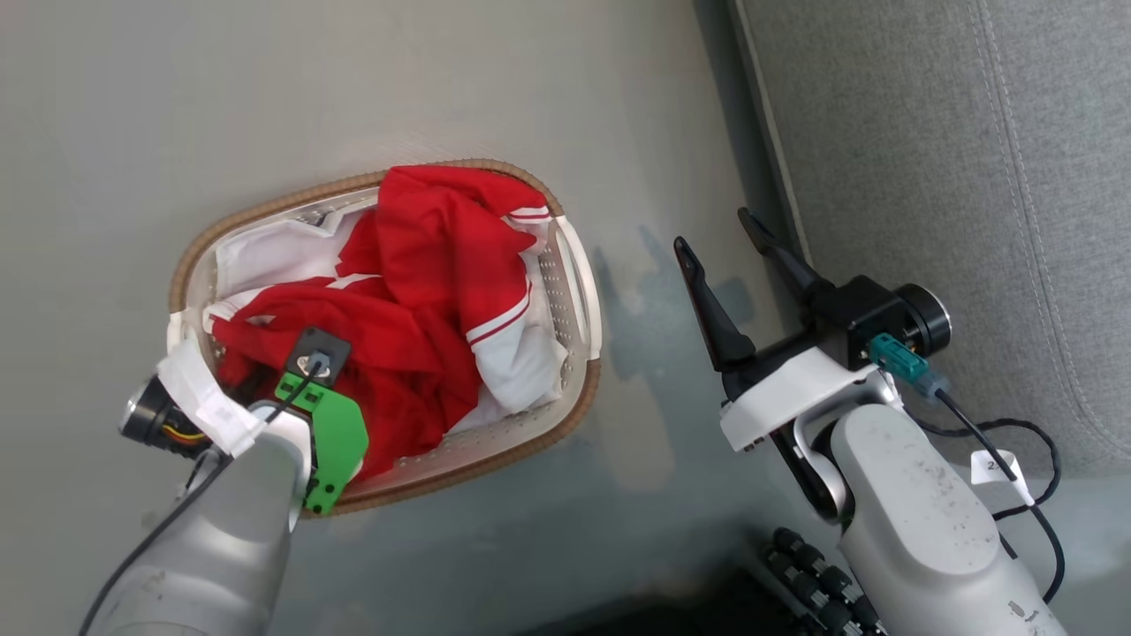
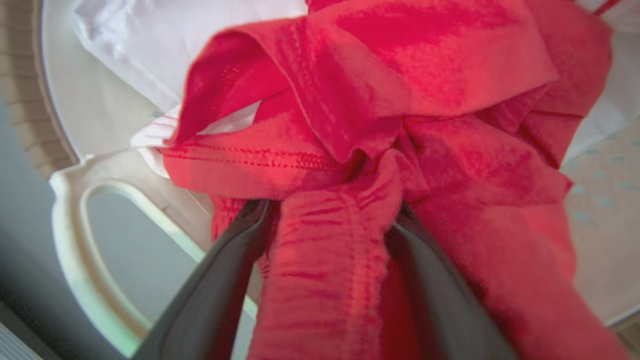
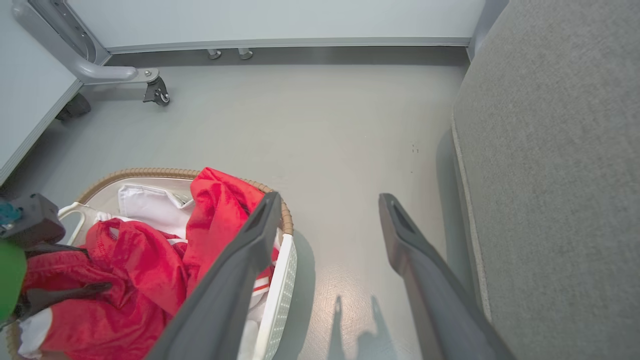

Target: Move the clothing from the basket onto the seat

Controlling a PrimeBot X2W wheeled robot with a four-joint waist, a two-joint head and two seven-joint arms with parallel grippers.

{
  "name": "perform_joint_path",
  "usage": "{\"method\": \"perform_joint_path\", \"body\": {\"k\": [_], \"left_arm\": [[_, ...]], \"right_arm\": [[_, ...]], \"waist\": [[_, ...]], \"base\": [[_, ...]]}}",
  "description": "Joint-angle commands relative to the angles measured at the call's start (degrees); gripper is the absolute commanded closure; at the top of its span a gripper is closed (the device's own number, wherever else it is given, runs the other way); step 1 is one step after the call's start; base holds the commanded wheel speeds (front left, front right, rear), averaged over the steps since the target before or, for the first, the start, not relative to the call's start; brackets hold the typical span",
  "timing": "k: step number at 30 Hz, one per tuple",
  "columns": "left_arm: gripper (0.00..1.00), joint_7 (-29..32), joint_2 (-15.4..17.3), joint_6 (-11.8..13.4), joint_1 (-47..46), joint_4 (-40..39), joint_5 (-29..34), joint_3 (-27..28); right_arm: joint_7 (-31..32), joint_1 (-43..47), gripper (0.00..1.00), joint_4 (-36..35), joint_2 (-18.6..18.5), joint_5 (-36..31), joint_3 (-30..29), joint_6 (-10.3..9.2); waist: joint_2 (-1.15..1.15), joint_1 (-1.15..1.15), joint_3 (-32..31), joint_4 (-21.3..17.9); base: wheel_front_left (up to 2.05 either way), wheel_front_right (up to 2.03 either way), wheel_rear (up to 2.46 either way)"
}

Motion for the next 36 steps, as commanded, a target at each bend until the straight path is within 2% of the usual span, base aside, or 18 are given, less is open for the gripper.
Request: {"method": "perform_joint_path", "body": {"k": [1, 11, 19, 20, 22, 23, 29, 36], "left_arm": [[0.0, 0.52, 0.63, -0.09, -1.32, -0.01, 0.36, -0.32], [0.0, 4.9, 1.89, -0.03, -4.2, 0.15, 2.34, -3.72], [0.0, 8.35, 2.67, -1.15, -4.96, 0.19, 5.18, -7.66], [0.2, 8.83, 2.72, -1.35, -5.0, 0.2, 5.21, -7.88], [0.96, 9.47, 2.7, -1.71, -5.1, 0.2, 4.78, -7.96], [1.0, 9.7, 2.7, -1.78, -5.16, 0.2, 4.6, -8.02], [1.0, 9.58, 2.58, -2.11, -4.4, 0.2, 3.69, -8.28], [1.0, 4.36, 0.73, -1.24, -2.21, -0.27, 2.7, -9.01]], "right_arm": [[-0.27, -0.37, 0.0, -0.2, -0.06, 0.38, 0.11, -0.02], [-0.27, -1.04, 0.0, 0.13, 0.2, 1.82, 0.29, -0.03], [-0.27, -1.23, 0.0, -0.48, 0.18, 3.39, 1.23, -0.02], [-0.27, -1.21, 0.0, -0.52, 0.18, 3.42, 1.22, -0.02], [-0.27, -1.15, 0.0, -0.57, 0.19, 3.41, 1.07, -0.03], [-0.27, -1.11, 0.0, -0.55, 0.19, 3.43, 0.97, -0.02], [-0.28, -0.64, 0.0, -0.03, 0.18, 3.48, 0.46, -0.03], [-0.27, 0.53, 0.0, 0.89, 0.16, 3.24, 0.03, -0.02]], "waist": [[0.0, -0.01, 1.17, -1.07], [0.0, -0.01, 3.05, -2.58], [0.0, -0.01, 3.62, -3.45], [0.0, -0.01, 3.69, -3.47], [0.0, -0.01, 3.83, -3.42], [0.0, -0.01, 3.86, -3.38], [0.0, -0.01, 3.34, -3.02], [0.0, -0.01, -1.12, -1.69]], "base": [[0.0, 0.0, 0.0], [0.0, 0.0, 0.0], [0.0, 0.0, 0.0], [0.0, 0.0, 0.0], [0.0, 0.0, 0.0], [0.0, 0.0, 0.0], [0.0, 0.0, 0.0], [0.0, 0.0, 0.0]]}}
